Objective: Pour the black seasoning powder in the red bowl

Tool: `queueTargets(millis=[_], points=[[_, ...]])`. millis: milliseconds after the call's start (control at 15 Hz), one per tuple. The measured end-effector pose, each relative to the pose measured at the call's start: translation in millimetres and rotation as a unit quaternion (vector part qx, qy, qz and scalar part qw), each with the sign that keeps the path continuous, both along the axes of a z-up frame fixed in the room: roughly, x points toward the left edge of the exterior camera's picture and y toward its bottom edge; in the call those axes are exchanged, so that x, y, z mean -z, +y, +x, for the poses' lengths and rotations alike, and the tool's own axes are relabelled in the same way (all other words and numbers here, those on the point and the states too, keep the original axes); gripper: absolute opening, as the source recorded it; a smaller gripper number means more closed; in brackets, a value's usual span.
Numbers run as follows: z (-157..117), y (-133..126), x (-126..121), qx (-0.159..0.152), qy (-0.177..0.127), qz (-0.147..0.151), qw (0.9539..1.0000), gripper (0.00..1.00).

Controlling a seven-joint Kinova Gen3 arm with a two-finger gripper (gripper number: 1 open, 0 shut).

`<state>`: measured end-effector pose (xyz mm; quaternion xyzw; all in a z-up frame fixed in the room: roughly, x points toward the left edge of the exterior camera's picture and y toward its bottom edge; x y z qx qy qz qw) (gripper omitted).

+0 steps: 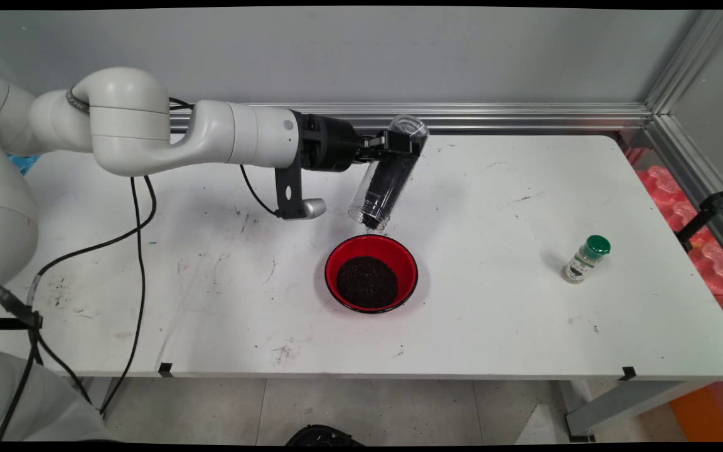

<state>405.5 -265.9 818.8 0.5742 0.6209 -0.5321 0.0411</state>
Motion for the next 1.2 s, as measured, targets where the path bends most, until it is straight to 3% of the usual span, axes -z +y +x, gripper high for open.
queueTargets(millis=[1200], points=[[-6.0, 3.1, -1.4, 0.027, 0.000, -0.053, 0.9982, 0.00]])
